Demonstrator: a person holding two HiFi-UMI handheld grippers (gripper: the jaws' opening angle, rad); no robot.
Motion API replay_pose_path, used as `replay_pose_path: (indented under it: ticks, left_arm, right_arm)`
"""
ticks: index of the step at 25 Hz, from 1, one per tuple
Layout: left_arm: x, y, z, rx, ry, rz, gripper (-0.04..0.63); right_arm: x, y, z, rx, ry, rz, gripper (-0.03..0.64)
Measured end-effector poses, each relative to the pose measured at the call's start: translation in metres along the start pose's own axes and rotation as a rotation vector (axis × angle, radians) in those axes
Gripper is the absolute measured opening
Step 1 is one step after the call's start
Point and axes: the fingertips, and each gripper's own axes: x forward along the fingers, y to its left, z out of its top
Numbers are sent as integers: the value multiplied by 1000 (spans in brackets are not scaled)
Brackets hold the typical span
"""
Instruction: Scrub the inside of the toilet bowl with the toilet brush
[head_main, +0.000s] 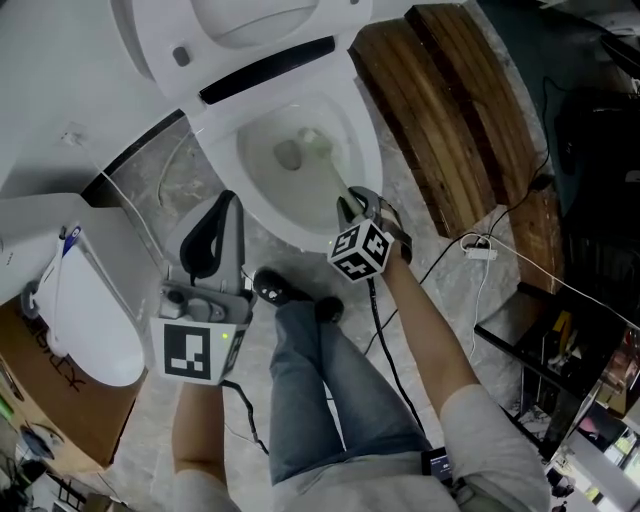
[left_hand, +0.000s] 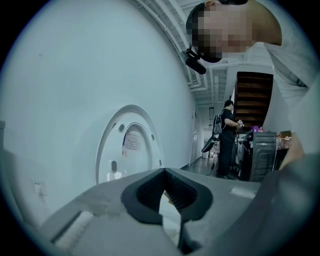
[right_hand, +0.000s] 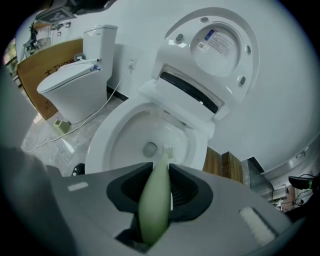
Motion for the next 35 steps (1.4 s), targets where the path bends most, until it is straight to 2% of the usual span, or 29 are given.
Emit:
replay_pose_path:
  ticks: [8,14,23,27,29,32,35]
  left_arm:
    - [1,26,-2,-5,16,24,3]
    - [0,41,-8,-11,34,43,3]
    - [-1,53,-3,-21,8,56,3]
    - [-3,57,-8,-22,32,70,3]
    - [-2,58,-7,-24,25,70,3]
    - [1,53,-3,-23,2,50,3]
    - [1,53,-4,-16,6,46,3]
  right_arm:
    - [22,-10,36,-27,-17,-5,102]
    - [35,2,61,-107,-27,18,103]
    - [29,47,90,-225,-97,132,103]
    - [18,63,85,-252,-119,166,103]
    - [17,62,79,-204,-118,184,103]
    - [25,48,69,-14,-84,189,104]
    - [37,30,58,150,-38,158,103]
